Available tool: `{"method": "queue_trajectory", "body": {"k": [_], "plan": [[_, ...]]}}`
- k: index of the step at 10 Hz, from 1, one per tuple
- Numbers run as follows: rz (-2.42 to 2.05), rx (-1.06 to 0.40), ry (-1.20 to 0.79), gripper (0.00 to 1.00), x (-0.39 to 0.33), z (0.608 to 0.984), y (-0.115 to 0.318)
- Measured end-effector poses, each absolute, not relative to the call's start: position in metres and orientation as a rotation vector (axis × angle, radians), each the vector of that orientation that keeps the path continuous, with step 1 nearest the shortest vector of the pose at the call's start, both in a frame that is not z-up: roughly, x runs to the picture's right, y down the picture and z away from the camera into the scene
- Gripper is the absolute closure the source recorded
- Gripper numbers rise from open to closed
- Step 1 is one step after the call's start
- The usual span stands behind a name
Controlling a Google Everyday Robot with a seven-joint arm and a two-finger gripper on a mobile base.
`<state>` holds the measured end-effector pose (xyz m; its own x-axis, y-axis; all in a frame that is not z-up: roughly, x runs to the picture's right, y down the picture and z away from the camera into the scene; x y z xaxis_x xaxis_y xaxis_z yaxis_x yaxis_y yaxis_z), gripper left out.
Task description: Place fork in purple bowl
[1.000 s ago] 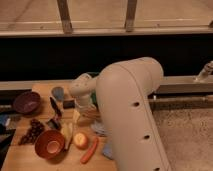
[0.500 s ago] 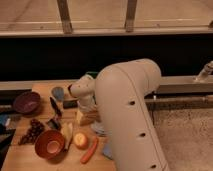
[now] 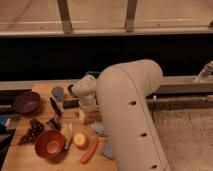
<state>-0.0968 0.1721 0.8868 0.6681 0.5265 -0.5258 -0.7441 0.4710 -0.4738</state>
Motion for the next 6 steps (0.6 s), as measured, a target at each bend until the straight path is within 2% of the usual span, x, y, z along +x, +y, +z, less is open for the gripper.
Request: {"method": "queue_trajectory", "body": {"k": [1, 2, 6], "plan": [[0.8, -0.737, 0.33, 0.84, -0.0948, 0.8857, 0.1694], [0.798, -0.738, 0.333, 0.86, -0.0928, 0.8843, 0.1692], [0.787, -0.741, 0.314, 0.86, -0.1012, 0.8803, 0.1781]]}}
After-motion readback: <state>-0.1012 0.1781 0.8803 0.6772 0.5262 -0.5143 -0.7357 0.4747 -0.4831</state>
